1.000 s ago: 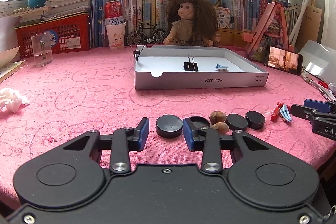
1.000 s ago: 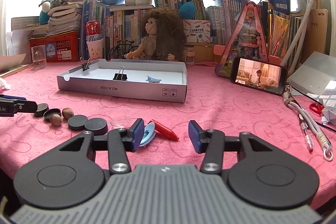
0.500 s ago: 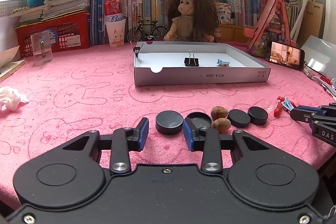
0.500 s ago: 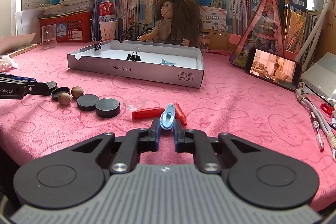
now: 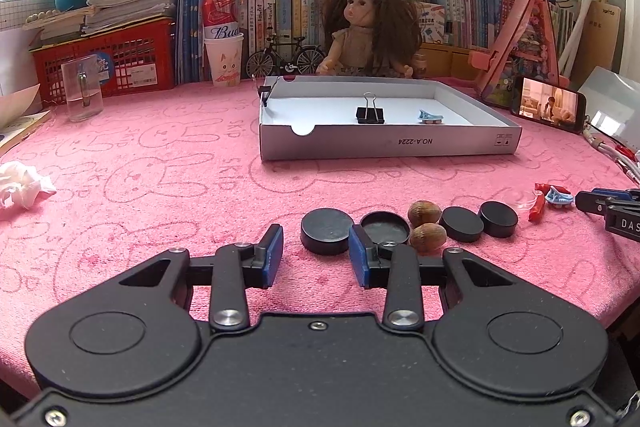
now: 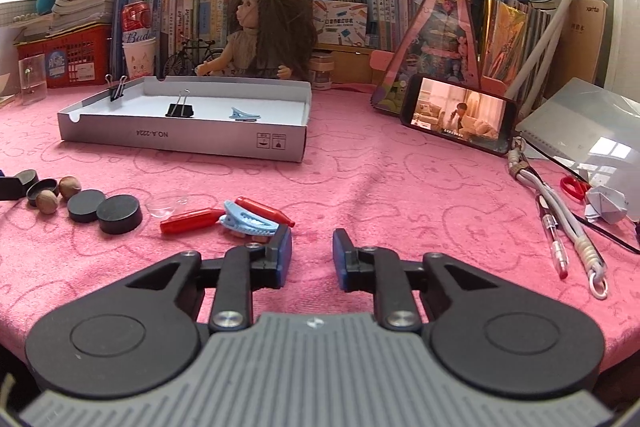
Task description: Organize rigid objects
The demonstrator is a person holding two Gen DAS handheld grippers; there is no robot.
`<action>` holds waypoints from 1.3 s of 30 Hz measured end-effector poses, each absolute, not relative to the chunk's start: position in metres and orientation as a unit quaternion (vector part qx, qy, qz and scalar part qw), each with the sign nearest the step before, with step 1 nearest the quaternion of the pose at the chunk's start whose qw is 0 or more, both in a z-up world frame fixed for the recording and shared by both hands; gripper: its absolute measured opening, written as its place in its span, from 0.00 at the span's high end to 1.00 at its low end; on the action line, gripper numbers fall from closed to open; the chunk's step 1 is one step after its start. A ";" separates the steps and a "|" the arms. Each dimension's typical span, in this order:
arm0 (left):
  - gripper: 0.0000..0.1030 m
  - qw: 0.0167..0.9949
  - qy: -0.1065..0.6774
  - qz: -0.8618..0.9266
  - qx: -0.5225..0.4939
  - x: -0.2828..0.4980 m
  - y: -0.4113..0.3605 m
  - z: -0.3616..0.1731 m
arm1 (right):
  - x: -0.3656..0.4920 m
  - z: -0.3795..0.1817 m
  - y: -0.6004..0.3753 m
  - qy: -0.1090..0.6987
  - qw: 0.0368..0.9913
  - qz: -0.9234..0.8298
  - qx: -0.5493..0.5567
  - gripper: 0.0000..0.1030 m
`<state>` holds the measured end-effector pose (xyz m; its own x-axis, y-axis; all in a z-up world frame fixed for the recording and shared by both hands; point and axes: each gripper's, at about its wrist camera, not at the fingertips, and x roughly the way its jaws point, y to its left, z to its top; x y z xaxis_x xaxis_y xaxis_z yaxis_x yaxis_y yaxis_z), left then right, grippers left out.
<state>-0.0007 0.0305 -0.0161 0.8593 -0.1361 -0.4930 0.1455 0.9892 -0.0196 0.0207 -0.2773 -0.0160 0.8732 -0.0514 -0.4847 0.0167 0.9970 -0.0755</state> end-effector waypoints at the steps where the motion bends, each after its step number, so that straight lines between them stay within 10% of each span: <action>1: 0.67 0.964 0.255 -0.073 0.009 -0.001 0.031 -0.016 | 0.021 -0.015 -0.278 0.251 0.967 -0.023 -0.030 0.61; 39: 0.65 0.969 0.239 -0.061 -0.012 0.008 0.028 -0.016 | 0.027 -0.010 -0.257 0.270 0.962 -0.001 0.033 0.43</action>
<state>0.0076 0.0277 -0.0162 0.8785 -0.1241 -0.4613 0.1130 0.9922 -0.0517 0.0269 -0.2574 -0.0101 0.8541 0.0162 -0.5199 0.0192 0.9978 0.0627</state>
